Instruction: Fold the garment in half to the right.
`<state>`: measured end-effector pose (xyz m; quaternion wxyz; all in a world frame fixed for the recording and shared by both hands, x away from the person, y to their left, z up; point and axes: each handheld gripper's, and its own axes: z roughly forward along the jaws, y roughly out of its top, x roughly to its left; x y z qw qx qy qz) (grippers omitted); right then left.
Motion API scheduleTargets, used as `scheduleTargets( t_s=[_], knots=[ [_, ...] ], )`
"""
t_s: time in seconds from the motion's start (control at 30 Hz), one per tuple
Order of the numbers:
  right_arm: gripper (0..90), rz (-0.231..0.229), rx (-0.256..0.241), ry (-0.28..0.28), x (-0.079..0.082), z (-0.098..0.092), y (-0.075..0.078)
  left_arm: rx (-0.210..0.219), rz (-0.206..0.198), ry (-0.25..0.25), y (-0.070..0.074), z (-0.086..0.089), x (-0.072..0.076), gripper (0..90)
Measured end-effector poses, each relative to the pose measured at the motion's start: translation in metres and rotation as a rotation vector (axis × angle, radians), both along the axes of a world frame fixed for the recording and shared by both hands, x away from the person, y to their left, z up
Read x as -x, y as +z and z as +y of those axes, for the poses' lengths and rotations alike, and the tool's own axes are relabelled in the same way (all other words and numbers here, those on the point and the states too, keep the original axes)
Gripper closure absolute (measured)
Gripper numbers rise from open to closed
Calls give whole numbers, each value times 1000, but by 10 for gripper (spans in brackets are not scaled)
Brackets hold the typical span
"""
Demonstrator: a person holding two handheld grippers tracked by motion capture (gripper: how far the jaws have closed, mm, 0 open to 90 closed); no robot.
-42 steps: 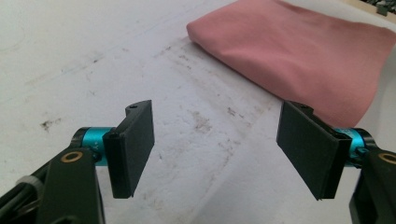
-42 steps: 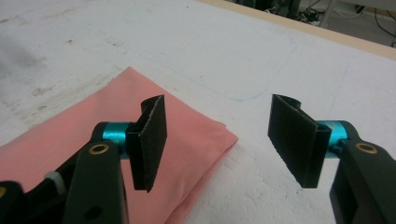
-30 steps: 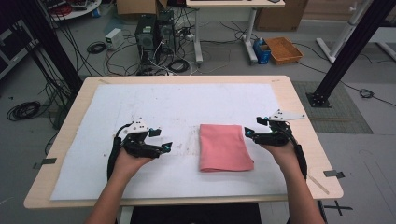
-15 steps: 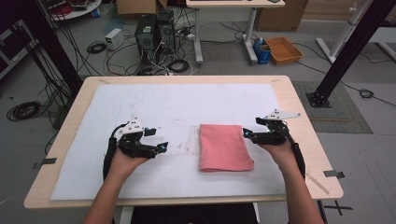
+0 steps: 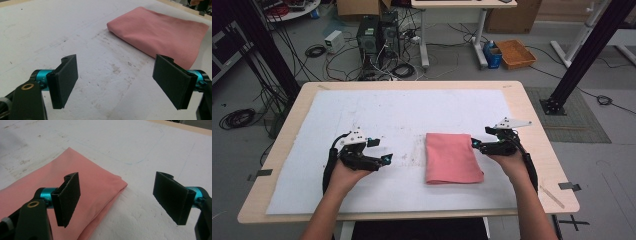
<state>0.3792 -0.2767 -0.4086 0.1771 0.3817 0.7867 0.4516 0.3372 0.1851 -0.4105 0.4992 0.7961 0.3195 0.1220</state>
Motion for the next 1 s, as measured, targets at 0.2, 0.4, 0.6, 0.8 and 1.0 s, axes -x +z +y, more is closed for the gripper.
scheduleTargets(
  t_s=[0.2, 0.4, 0.6, 0.8, 1.0],
  knots=[
    [218, 5, -6, -7, -1, -2, -3, -6, 6, -2, -1, -1, -1, 204],
    [218, 5, -8, -7, -1, -2, -2, -5, 10, -2, -2, -2, -1, 204],
    [218, 3, -9, -8, 0, -1, -2, -9, 11, -7, -2, -3, -1, 204],
    [218, 1, -9, -6, -1, -1, -2, -12, 12, -8, -3, -3, -1, 204],
    [218, -3, -6, -3, -1, -1, -2, -8, 13, -6, -3, -3, -1, 204]
  ],
)
